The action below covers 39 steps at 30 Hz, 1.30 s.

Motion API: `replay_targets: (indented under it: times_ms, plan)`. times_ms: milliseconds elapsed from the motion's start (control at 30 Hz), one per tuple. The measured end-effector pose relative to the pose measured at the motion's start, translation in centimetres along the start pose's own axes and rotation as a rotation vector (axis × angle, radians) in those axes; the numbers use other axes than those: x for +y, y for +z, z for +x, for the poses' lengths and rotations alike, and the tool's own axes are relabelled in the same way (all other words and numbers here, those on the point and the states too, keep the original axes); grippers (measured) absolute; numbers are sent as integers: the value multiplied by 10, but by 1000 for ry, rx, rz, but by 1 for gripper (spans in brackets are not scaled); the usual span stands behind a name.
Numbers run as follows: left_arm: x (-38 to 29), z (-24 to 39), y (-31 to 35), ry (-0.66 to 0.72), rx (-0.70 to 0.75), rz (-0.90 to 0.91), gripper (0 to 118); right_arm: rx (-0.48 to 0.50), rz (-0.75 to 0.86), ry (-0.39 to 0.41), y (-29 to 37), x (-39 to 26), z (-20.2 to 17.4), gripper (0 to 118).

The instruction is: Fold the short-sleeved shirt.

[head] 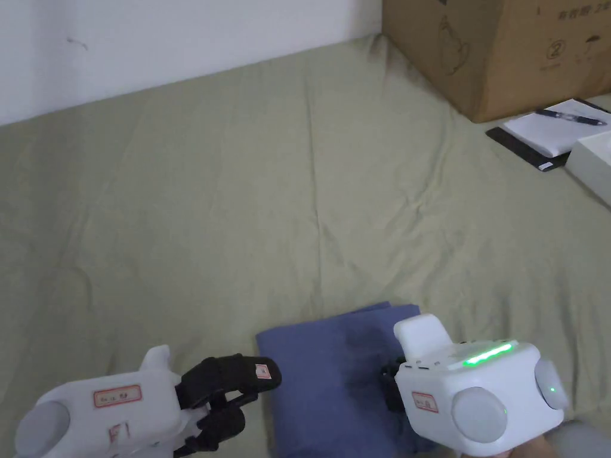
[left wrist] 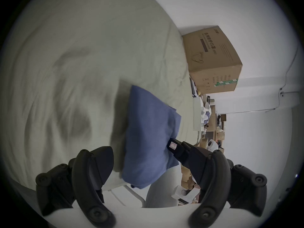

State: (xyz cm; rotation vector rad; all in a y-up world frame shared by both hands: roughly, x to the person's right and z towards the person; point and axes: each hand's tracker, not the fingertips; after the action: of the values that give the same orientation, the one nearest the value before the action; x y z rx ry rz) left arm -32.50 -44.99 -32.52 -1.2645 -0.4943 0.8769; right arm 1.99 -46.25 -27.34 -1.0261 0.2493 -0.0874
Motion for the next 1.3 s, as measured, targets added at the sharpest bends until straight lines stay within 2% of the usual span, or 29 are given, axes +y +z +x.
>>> replay_targets:
  times_ms: [133,267,367,433,467,500,533,633,800,967,1067,1233,1300]
  plan:
    - [9,-11,-30,41,-35,-98,97,9,1,-14,4,0,4,0]
    - [15,-3,-70,5,-52,-171,96,16,-5,-36,5,-1,6,0]
    - [23,-4,-97,39,-180,-220,95,8,-9,-34,5,0,5,0]
    - [29,0,-107,4,-106,-260,93,5,-12,-37,6,0,5,0]
    - [29,4,-106,-35,-85,-259,82,4,-13,-43,6,1,5,0]
    - [29,7,-103,-82,-50,-257,47,-3,-12,-48,7,2,4,0]
    - [30,9,-100,-133,19,-240,32,-8,-11,-49,8,2,3,0]
    - [34,-5,-92,-41,-89,-260,30,-9,7,-73,21,6,-4,0]
    - [52,-20,-42,-134,-6,-210,30,23,197,-58,60,18,-32,0]
    - [84,-55,55,-208,174,-103,30,52,345,-7,78,36,-72,0]
    - [105,-75,113,-240,373,-73,30,83,383,4,79,43,-92,0]
    - [135,-107,186,-284,663,-41,29,135,349,32,71,49,-114,0]
    - [144,-116,208,-279,836,-15,29,131,338,47,68,48,-121,0]
